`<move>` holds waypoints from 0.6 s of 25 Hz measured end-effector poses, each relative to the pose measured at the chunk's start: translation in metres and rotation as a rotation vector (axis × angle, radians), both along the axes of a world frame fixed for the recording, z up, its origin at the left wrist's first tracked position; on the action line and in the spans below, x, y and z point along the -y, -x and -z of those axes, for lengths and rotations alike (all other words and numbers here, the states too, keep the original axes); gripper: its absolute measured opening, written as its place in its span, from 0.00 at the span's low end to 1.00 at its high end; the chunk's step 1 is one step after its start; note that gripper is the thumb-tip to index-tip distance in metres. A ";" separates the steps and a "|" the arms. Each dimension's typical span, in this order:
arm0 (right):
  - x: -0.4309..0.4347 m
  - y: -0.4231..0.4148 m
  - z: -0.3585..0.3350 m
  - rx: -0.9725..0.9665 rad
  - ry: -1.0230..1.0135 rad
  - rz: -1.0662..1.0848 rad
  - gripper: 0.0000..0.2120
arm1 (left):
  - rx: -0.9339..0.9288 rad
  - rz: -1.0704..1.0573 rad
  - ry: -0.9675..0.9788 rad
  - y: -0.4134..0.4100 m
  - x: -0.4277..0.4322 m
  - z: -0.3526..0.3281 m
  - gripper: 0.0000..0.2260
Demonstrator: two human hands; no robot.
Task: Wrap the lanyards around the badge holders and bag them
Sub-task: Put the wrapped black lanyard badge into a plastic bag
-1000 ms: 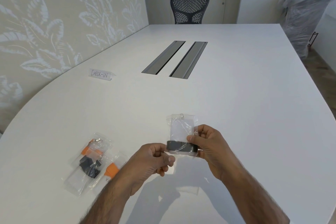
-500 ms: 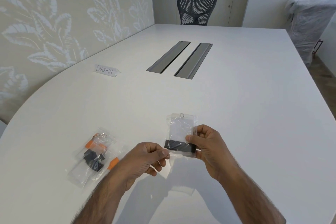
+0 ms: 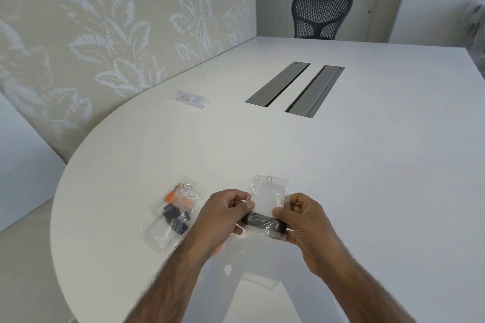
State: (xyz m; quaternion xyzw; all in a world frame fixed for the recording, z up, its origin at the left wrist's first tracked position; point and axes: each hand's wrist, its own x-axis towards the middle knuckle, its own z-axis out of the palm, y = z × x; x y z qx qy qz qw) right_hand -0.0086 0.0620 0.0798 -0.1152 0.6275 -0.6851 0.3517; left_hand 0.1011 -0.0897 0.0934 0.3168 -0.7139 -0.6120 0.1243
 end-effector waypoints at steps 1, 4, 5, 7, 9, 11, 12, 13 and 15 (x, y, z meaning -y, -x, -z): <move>0.006 -0.004 0.001 -0.004 -0.016 -0.005 0.06 | 0.014 -0.007 0.036 -0.005 0.006 0.002 0.02; 0.024 -0.020 0.005 -0.051 -0.082 -0.044 0.08 | 0.045 -0.040 0.105 -0.024 0.026 0.007 0.02; 0.032 -0.027 0.006 -0.080 -0.114 -0.057 0.08 | 0.062 -0.050 0.137 -0.030 0.032 0.007 0.02; 0.048 -0.039 0.007 -0.119 -0.175 -0.067 0.09 | 0.104 -0.063 0.210 -0.041 0.045 0.009 0.02; 0.064 -0.052 0.008 -0.143 -0.220 -0.063 0.10 | 0.137 -0.071 0.283 -0.053 0.059 0.011 0.03; 0.079 -0.069 0.011 -0.155 -0.268 -0.028 0.10 | 0.158 -0.056 0.344 -0.064 0.073 0.012 0.04; 0.085 -0.077 0.012 -0.160 -0.291 -0.006 0.10 | 0.161 -0.044 0.371 -0.069 0.079 0.012 0.04; 0.092 -0.085 0.012 -0.164 -0.310 0.013 0.09 | 0.167 -0.032 0.407 -0.073 0.085 0.012 0.03; 0.103 -0.099 0.011 -0.175 -0.339 0.054 0.09 | 0.192 0.000 0.486 -0.081 0.099 0.014 0.02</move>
